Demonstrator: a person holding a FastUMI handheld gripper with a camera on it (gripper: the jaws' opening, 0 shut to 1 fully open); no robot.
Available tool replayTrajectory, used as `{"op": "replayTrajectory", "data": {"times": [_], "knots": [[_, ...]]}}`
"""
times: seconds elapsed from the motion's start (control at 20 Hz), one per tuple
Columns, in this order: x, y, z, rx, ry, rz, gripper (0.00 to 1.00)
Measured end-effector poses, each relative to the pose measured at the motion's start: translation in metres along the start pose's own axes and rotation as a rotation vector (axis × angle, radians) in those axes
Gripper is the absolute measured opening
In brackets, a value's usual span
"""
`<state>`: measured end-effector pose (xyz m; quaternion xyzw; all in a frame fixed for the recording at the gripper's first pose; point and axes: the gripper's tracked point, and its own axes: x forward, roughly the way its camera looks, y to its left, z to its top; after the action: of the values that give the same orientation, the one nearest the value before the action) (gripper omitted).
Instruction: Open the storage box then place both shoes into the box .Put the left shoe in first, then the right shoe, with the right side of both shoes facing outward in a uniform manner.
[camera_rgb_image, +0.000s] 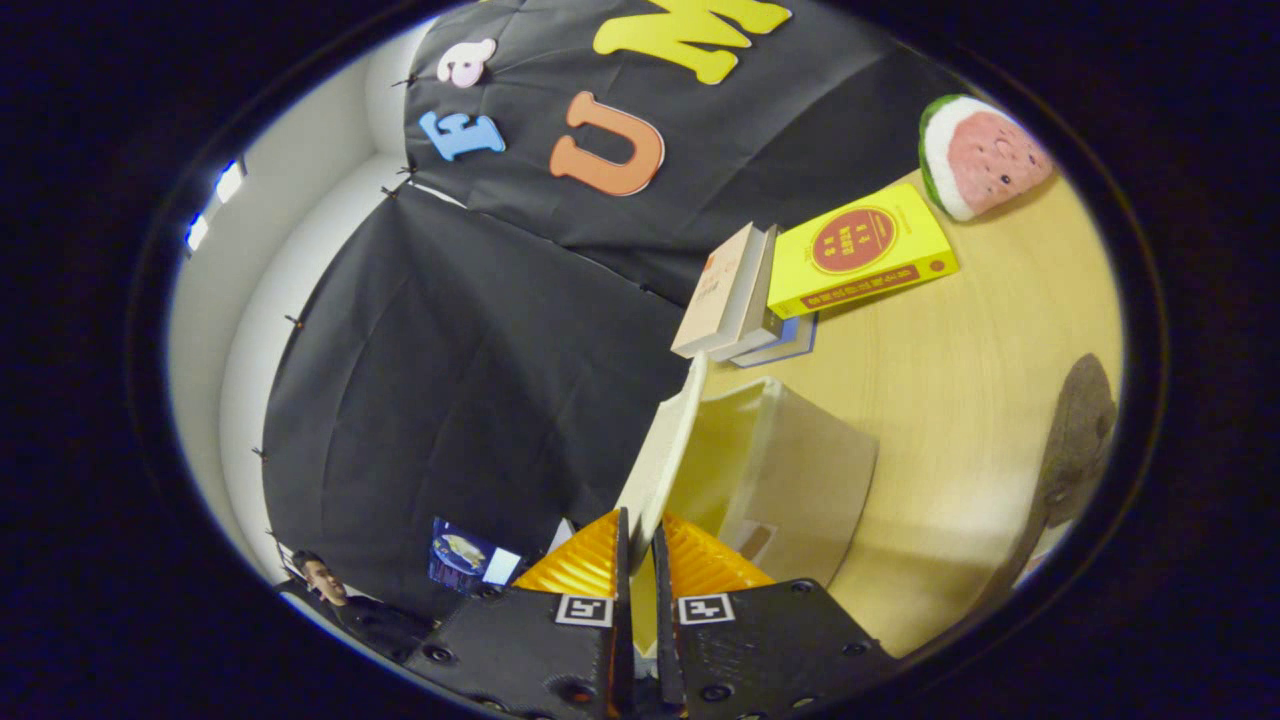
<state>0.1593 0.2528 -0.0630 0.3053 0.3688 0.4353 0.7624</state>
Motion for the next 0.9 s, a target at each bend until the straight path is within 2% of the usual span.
{"op": "replayTrajectory", "data": {"times": [0.55,0.9], "knots": [[0.036,0.116,0.038,-0.051,-0.055,-0.1,0.1],[0.1,0.168,0.054,-0.096,-0.065,-0.177,0.11]]}}
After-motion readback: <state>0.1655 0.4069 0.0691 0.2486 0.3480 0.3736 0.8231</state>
